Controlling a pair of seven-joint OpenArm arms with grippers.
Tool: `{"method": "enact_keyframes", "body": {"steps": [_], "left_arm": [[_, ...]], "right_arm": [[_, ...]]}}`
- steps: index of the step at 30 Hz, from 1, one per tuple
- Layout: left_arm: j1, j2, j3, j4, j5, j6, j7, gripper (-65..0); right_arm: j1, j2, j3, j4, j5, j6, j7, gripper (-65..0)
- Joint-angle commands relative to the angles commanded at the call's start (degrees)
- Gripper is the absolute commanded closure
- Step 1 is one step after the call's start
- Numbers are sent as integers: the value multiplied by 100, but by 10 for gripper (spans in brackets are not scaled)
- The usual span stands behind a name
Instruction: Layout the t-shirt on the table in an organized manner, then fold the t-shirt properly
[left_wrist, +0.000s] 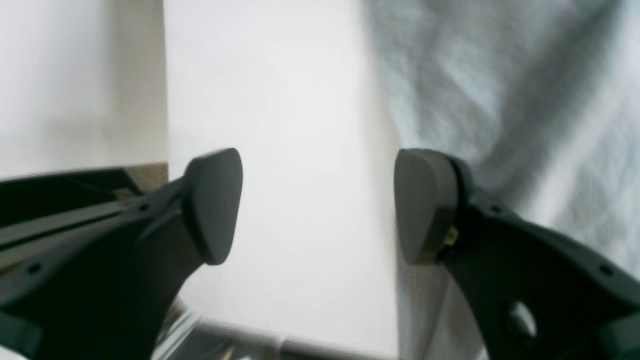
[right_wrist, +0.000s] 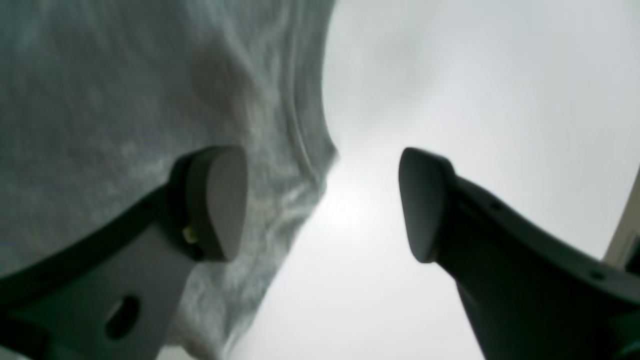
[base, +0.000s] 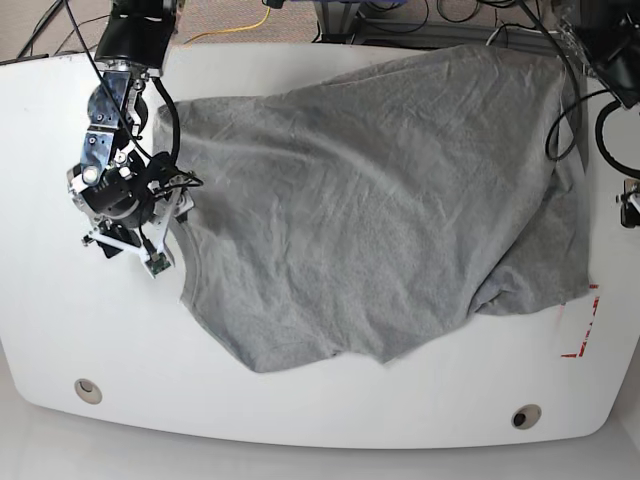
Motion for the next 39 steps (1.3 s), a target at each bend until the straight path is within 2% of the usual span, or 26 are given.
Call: {"method": "enact_keyframes", "body": {"steps": [2,9,12,19,21,23,25,28,32,33,35,38,39], "left_arm": [[-273,-18,246,-615,149,0,-527,-440],[-1442,-132,1073,-2629,686,0,-1890,-440],[-1934,-176,1231,-3534,958,303,-2602,-442],[-2400,-185,1626,-4659,1407,760,-3613,-443],[-2426,-185,1705,-4800,1468,919,-3736,-443],[-2426,-176,1785,-4897,1468,1051,-3859,-443],[-2426,-167,1837,-4985,1459,1174,-3947,-443],[-2426,-149,1837,-5108,1459,1297,-4026,-443],[-2418,-141,1837,-5257,1459,1341,-4053,-440],[-2418,-132,1837,-5275,1459,1341,-4053,-440],[-2409,-62,1829,-5301,1451,1341,-4053,-439],[-2259,9,1820,-5257,1459,1341,-4053,-439],[-2242,9,1820,-5257,1451,1349,-4062,-439]], "right_arm": [[167,-62,0,-211,-26,0,97,-447],[334,-62,0,-580,-44,0,281,-447],[325,-62,0,-589,-44,0,281,-449],[281,-88,0,-571,-18,0,290,-447],[273,-105,0,-510,0,18,281,-447],[255,-132,0,-352,9,149,255,-447],[158,-299,-105,-141,9,303,246,-447],[9,-387,-519,334,9,303,246,-445],[-299,-484,-1152,633,0,303,273,-441],[-396,-519,-1204,633,-9,303,281,-420],[-580,-598,-1213,624,0,303,299,-333],[-905,-695,-1319,624,0,303,492,-146],[-941,-703,-1354,624,0,303,510,-128]]}}
